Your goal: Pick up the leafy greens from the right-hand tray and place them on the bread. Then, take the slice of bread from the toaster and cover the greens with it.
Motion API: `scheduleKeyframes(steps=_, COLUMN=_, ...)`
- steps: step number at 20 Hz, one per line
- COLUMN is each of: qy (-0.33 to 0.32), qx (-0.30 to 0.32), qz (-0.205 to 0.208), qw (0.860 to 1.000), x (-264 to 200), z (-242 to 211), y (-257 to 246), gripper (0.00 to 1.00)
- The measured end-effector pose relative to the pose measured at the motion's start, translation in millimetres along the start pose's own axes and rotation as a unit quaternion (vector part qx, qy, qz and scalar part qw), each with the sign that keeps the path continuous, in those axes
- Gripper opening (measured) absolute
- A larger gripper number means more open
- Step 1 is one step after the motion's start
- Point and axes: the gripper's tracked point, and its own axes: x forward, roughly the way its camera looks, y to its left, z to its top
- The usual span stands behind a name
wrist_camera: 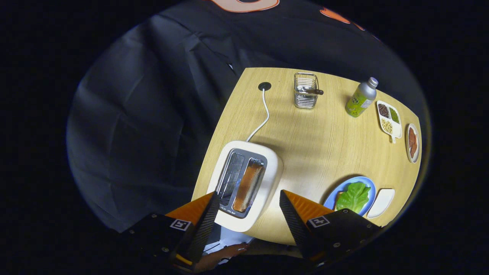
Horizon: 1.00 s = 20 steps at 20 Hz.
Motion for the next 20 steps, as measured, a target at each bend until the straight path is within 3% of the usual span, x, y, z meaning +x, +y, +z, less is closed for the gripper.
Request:
scheduleKeyframes(steps=5, qy=0.025, qx=0.015, qz=-0.019, qw=0.999, x=21.9, z=-1.9, y=1.2, gripper=0.82)
scheduleKeyframes(steps=15, qy=0.047, qx=0.022, qz=-0.056, qw=0.997, x=55.6, z=-9.1, y=1.8, gripper=0.37)
scheduleKeyframes(steps=20, qy=0.044, qx=0.025, qz=-0.035, qw=0.998, x=55.6, z=-11.7, y=-3.7, gripper=0.20)
